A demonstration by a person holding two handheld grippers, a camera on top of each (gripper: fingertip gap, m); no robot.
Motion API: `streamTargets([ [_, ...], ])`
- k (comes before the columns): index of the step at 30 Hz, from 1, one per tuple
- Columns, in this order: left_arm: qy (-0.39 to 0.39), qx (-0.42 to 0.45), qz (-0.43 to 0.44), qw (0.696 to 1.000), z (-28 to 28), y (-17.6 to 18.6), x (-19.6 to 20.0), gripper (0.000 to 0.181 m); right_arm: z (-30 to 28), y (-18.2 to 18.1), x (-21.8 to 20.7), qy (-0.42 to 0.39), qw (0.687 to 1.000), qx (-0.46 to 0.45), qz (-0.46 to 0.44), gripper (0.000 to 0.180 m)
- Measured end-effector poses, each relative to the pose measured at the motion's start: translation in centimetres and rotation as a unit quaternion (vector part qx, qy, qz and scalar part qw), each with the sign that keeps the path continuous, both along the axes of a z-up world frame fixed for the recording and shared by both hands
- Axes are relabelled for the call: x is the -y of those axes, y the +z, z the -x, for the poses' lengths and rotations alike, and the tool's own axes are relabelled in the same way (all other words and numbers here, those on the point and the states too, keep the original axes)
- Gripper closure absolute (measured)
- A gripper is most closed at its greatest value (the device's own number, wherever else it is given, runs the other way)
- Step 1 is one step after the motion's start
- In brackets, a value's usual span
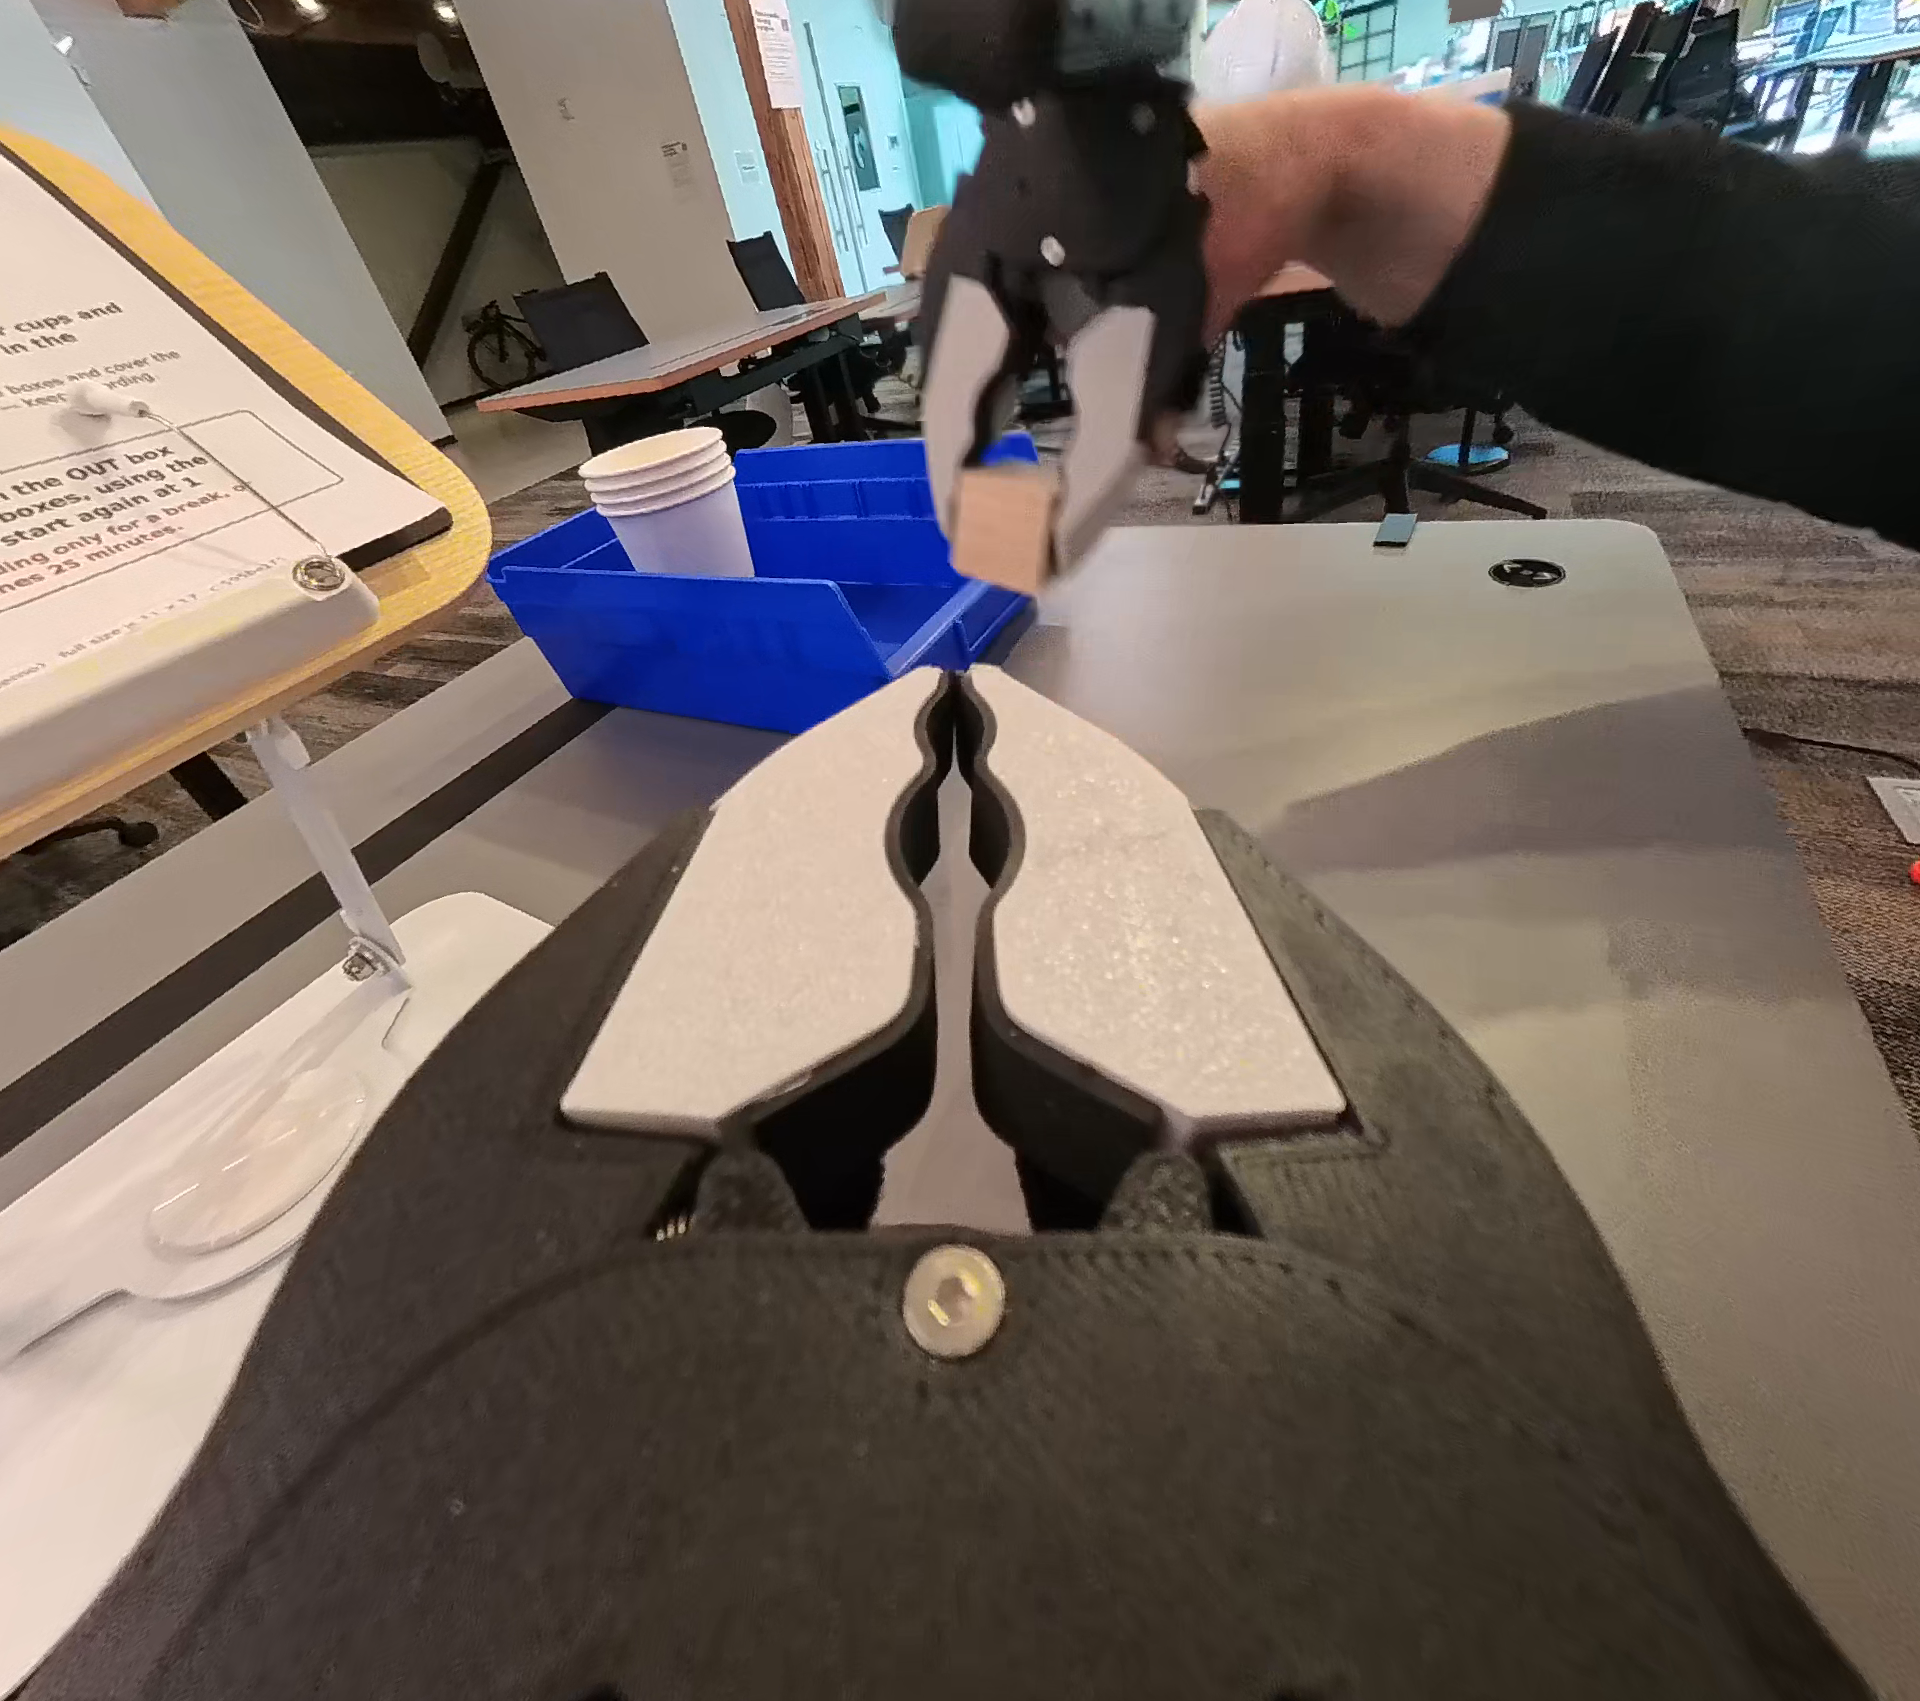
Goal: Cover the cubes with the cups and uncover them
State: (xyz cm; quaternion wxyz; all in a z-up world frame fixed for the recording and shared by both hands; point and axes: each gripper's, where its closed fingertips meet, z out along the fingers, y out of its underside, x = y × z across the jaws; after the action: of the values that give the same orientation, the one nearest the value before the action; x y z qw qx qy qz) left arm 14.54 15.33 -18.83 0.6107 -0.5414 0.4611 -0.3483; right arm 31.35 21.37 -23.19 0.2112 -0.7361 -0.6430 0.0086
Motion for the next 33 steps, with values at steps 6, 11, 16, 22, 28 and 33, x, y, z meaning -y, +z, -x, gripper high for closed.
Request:
streamTargets([
  [6, 0.006, -0.002, 0.0, 1.0, 0.1, -0.2, -0.3, 0.181, -3.6, 1.0, -7.9, -0.018, 0.999, 0.03, -0.004, 0.134],
  [11, 0.006, -0.001, 0.004, 1.0, 0.2, -0.2, -0.5, 0.181, -4.9, -3.3, -11.0, -0.012, 0.997, 0.05, 0.053, 0.134],
  [16, 0.003, 0.0, 0.006, 1.0, 0.1, -0.3, -0.5, 0.181, -5.4, -7.2, -11.2, -0.002, 0.993, 0.061, 0.102, 0.134],
  [22, -0.003, 0.0, 0.012, 1.0, -0.1, -0.4, -0.6, 0.181, -5.8, -9.2, -10.6, -0.003, 0.989, 0.059, 0.136, 0.134],
  [28, 0.001, -0.008, 0.009, 1.0, -0.4, -0.7, -0.8, 0.181, -5.9, -4.8, -11.2, -0.03, 0.996, 0.018, 0.079, 0.118],
  [33, 0.011, 0.001, 0.003, 1.0, 0.0, -0.2, -1.1, 0.181, -1.3, 2.8, -6.8, 0.012, 0.998, -0.056, 0.005, 0.128],
])
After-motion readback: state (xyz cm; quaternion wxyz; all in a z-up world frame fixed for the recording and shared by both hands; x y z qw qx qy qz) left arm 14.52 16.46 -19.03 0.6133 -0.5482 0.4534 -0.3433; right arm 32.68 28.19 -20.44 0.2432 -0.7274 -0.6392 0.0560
